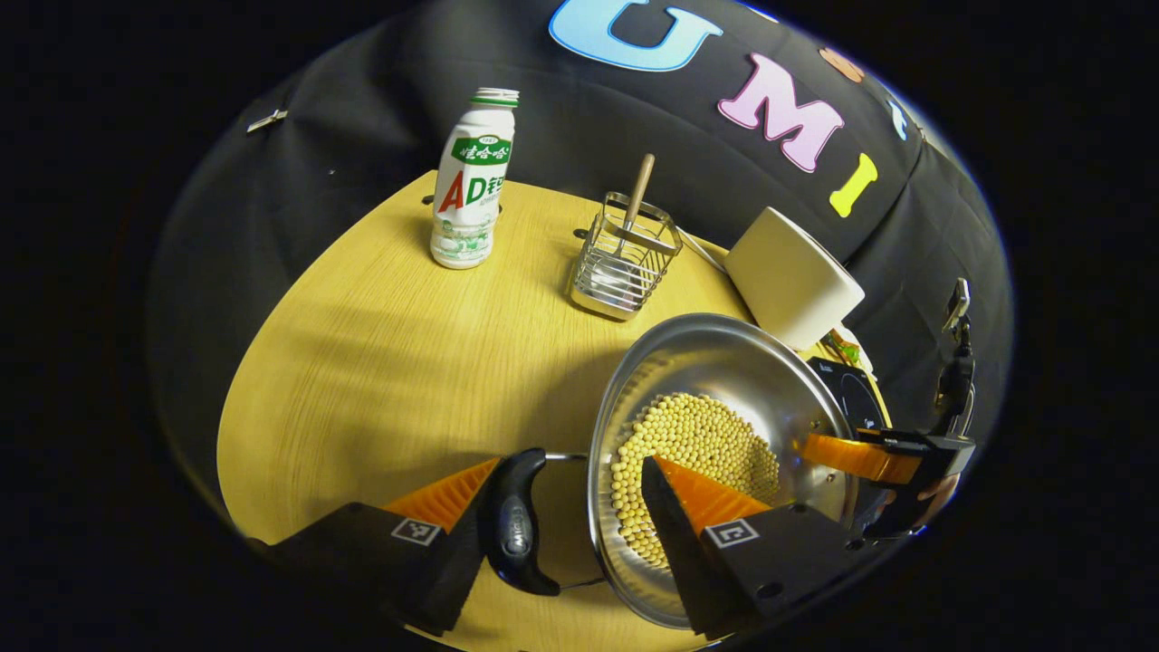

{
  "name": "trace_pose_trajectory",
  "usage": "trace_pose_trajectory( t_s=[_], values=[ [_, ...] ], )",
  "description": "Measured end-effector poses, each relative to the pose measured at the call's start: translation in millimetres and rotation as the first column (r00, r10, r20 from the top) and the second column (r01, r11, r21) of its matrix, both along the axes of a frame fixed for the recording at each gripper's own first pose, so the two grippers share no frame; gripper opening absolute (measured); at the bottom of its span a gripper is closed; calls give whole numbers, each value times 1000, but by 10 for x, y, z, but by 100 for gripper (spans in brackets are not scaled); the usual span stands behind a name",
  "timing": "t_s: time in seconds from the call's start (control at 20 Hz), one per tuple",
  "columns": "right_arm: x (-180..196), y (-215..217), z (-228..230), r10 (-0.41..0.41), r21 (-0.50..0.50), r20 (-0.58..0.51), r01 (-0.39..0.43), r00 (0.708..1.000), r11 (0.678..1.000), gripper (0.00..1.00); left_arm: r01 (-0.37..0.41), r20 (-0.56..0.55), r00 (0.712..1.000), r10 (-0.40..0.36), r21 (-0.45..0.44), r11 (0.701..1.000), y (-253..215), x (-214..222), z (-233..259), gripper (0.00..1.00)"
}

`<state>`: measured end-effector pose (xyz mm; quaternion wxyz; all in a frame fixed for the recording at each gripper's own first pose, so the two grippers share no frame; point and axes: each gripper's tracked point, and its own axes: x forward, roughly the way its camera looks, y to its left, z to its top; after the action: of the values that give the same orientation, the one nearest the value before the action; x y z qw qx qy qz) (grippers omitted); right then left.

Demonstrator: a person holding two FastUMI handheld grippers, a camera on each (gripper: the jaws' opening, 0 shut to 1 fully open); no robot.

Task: First push the handle of the pot to place it horizontally, then grasp the pot with both hands and set it on the induction cooktop.

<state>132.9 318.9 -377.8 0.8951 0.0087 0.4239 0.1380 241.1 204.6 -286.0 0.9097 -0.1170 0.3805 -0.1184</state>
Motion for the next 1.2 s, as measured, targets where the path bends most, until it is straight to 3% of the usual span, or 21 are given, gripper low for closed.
trace_pose_trajectory(
  t_s=[0.05,0.2,0.3,0.4,0.45,0.6,0.85,0.9,0.95,1.2],
  values=[
    [-4,26,-21,4,-6,-1,-4,1000,1000,95,-5,-1,1000,5,23,1000,52,0,-24,87],
    [3,34,-81,-3,-22,2,3,1000,1000,78,-26,3,1000,26,73,997,179,-37,-54,79],
    [-43,68,-162,-12,-14,-34,12,999,1000,72,-37,2,999,36,68,997,230,-35,-51,63],
    [-163,74,-281,9,-30,-93,-12,996,999,72,-40,6,999,40,65,997,221,-31,-56,66],
    [-128,79,-234,1,-17,-60,-2,998,1000,65,-42,1,999,42,64,997,212,-25,-46,65],
    [-128,82,-276,-22,-21,-71,21,997,1000,69,-57,-10,998,58,56,997,192,-24,-85,65],
    [-122,74,-261,-58,-16,-73,57,996,998,59,-77,-22,997,78,53,996,221,-51,-57,62],
    [-105,71,-233,-57,-17,-69,56,996,998,61,-83,-23,996,84,52,995,220,-66,-57,61],
    [-135,87,-237,-58,-15,-57,57,997,998,55,-91,-19,996,92,49,995,215,-66,-49,60],
    [-235,103,-101,-39,-11,-47,38,998,999,59,-117,-34,992,118,33,993,184,-78,3,58]
  ],
)
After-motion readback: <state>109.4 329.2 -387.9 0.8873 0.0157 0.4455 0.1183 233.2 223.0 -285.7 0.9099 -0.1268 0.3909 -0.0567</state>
